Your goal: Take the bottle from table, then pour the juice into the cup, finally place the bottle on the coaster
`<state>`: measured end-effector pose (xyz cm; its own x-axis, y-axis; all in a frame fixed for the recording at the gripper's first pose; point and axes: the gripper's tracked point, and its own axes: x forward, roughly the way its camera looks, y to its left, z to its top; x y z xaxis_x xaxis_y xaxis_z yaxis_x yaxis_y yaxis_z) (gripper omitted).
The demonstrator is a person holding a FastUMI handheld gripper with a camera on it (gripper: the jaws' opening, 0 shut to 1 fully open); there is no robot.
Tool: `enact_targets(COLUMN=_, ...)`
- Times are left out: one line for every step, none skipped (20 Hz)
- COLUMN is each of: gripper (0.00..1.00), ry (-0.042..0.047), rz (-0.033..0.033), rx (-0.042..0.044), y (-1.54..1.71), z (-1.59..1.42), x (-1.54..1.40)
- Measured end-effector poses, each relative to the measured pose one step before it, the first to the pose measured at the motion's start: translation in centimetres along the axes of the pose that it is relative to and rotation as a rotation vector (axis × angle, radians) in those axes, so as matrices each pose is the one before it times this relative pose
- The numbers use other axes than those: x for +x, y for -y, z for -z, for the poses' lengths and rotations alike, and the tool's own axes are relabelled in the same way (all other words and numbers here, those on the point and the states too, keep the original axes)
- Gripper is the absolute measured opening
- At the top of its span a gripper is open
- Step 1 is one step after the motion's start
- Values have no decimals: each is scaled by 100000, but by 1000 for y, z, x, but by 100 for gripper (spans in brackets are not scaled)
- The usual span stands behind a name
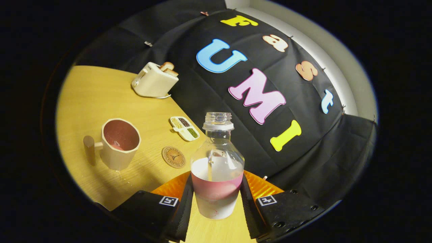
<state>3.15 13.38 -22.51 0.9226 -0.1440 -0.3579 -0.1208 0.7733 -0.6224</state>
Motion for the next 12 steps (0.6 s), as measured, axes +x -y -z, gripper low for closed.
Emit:
enact_targets(gripper=69, ry=-117, rz=447, rx=-2954, y=-48, z=11, x=-207)
enact_targets(gripper=69, ry=-159, rz=498, rx=-3014, y=-66, z=-50, x=130)
enact_targets(gripper=70, ry=-176, rz=144, rx=-4065, y=-298, z=-195, x=-13)
enact_targets(gripper=70, ry=31, rz=-37, rx=-2819, y=-159, z=-128, x=57)
enact_targets(gripper=70, ry=31, rz=-181, rx=-3361, y=-159, z=-113, x=-43)
enact_targets(gripper=69, ry=291, rz=-95, rx=-2567, y=-159, z=-57, x=64)
enact_targets(gripper=70, ry=190, rz=-258, rx=-2359, y=-142, z=-112, x=-46)
enact_targets(gripper=69, ry=111, rz=-749, rx=-2571, y=-353, z=-127, x=126)
enact_targets(gripper=69, ry=226, rz=-604, rx=-2720, y=-300, z=-112, x=123)
enact_targets(gripper=69, ry=224, rz=-616, rx=-2968, y=-261, z=-155, x=-15)
enact_targets(gripper=69, ry=579, rz=-363, rx=-2741, y=-235, z=-181, x=-15)
enact_targets(gripper=69, ry=736, rz=-528, rx=-2676, y=-281, z=-304, x=-4)
